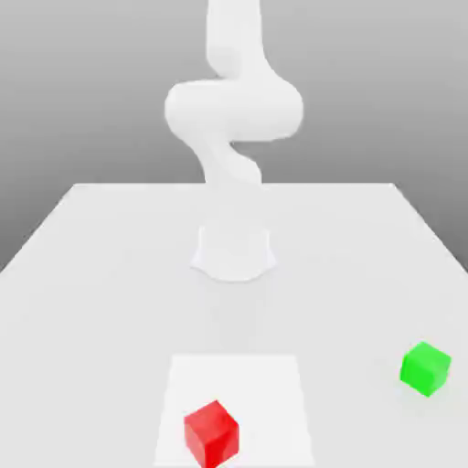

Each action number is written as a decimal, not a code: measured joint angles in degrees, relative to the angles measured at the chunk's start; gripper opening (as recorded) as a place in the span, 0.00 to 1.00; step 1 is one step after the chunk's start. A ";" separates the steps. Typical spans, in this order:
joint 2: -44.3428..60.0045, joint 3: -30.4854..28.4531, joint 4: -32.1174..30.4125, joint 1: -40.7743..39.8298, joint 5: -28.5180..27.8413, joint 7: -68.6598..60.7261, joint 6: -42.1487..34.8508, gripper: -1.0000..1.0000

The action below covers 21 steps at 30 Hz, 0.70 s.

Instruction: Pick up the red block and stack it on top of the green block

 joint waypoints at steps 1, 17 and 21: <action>2.26 -1.10 -0.38 1.02 0.68 -2.00 0.81 0.50; 35.87 -10.35 -5.91 9.55 10.61 -31.45 12.51 0.50; 43.69 -10.46 -7.40 9.38 10.18 -36.70 15.72 0.50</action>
